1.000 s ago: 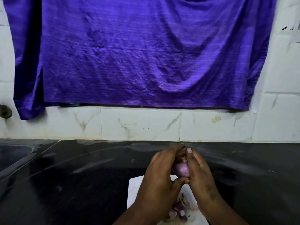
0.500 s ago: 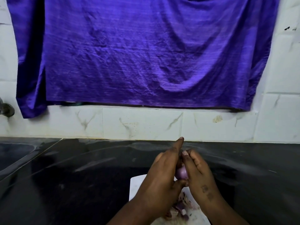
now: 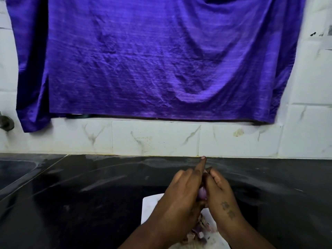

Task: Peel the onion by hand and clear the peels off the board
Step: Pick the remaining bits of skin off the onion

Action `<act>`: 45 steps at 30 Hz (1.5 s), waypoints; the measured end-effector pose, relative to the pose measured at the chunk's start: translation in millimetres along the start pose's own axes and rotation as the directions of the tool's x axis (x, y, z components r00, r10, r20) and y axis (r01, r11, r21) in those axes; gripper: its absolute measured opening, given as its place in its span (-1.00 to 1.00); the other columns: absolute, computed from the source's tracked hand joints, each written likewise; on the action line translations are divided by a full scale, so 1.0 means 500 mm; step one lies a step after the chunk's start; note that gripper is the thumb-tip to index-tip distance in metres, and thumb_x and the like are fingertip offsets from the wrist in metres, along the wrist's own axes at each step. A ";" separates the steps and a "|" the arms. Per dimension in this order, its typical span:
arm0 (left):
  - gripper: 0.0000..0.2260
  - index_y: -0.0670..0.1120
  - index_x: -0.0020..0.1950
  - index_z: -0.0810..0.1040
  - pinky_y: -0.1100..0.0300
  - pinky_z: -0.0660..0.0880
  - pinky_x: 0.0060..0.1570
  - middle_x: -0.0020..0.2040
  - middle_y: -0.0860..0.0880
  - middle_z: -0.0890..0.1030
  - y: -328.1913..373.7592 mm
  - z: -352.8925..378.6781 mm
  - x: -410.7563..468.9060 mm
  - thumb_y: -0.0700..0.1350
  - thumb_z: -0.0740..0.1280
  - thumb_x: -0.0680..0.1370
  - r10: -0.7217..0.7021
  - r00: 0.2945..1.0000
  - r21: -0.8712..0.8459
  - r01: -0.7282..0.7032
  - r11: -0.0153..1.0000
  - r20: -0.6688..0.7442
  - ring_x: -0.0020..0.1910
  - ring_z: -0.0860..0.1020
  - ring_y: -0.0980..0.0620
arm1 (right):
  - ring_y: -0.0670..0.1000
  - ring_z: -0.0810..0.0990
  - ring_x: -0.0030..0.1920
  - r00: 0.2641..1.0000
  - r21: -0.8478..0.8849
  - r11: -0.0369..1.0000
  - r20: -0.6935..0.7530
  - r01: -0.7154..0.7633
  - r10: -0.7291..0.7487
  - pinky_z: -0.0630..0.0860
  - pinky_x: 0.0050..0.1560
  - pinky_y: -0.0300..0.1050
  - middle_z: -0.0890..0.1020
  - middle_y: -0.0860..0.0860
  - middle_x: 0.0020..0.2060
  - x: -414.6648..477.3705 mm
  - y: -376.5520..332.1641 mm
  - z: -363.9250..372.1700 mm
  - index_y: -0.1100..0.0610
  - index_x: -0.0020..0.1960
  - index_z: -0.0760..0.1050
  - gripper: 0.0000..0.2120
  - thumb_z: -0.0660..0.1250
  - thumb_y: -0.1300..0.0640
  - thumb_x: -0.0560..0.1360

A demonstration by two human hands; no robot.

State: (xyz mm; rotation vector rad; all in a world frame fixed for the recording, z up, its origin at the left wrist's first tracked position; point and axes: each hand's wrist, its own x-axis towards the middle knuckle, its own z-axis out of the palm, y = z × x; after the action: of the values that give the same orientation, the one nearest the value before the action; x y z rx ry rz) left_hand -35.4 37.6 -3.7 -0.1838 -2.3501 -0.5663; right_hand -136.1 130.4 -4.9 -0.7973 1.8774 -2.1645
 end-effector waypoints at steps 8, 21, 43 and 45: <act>-0.34 -0.06 0.70 0.06 0.28 0.38 0.22 0.23 0.14 0.47 0.006 0.005 -0.001 -0.09 0.28 0.66 0.039 0.999 0.041 -0.040 0.998 0.028 0.16 0.39 0.15 | 0.05 0.65 -0.34 0.993 0.075 0.992 -0.059 -0.100 0.104 0.55 -0.33 -0.08 0.64 0.24 -0.32 0.004 -0.009 0.003 0.16 -0.12 0.58 -0.72 0.20 0.14 0.70; -0.06 0.32 0.66 -0.14 0.47 0.23 0.36 0.42 0.30 0.38 0.001 -0.019 -0.009 0.06 0.50 0.55 -0.057 0.993 0.041 0.062 0.997 -0.104 0.42 0.30 0.35 | -0.04 0.43 -0.54 0.944 0.343 0.887 -0.007 -0.309 0.331 0.34 -0.49 -0.14 0.54 0.07 -0.48 0.004 -0.018 -0.020 0.13 -0.17 0.60 -0.57 0.29 -0.21 0.61; -0.37 0.32 0.55 0.30 0.49 0.42 -0.09 -0.01 0.30 0.57 -0.010 -0.003 -0.009 -0.08 0.46 0.59 -0.169 0.982 -0.039 0.167 0.985 -0.078 0.01 0.57 0.27 | -0.06 0.33 -0.51 0.940 0.491 0.802 0.194 -0.340 0.280 0.27 -0.58 -0.19 0.40 0.10 -0.39 0.017 -0.011 -0.058 0.21 -0.12 0.60 -0.56 0.40 -0.20 0.44; -0.37 0.30 0.55 0.31 0.52 0.40 0.03 0.11 0.39 0.52 -0.013 -0.007 -0.010 0.01 0.49 0.56 -0.199 0.969 -0.004 0.200 0.980 -0.144 0.14 0.51 0.37 | -0.05 0.37 -0.46 0.929 0.479 0.797 0.233 -0.367 0.288 0.33 -0.53 -0.18 0.51 0.12 -0.32 0.014 -0.007 -0.049 0.25 0.02 0.59 -0.48 0.38 -0.24 0.49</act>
State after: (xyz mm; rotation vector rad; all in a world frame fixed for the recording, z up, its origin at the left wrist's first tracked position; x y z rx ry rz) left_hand -31.4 30.3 -7.3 0.0979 -2.2442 -0.6411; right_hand -153.5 149.1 -1.2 -0.4597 1.1573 -2.1496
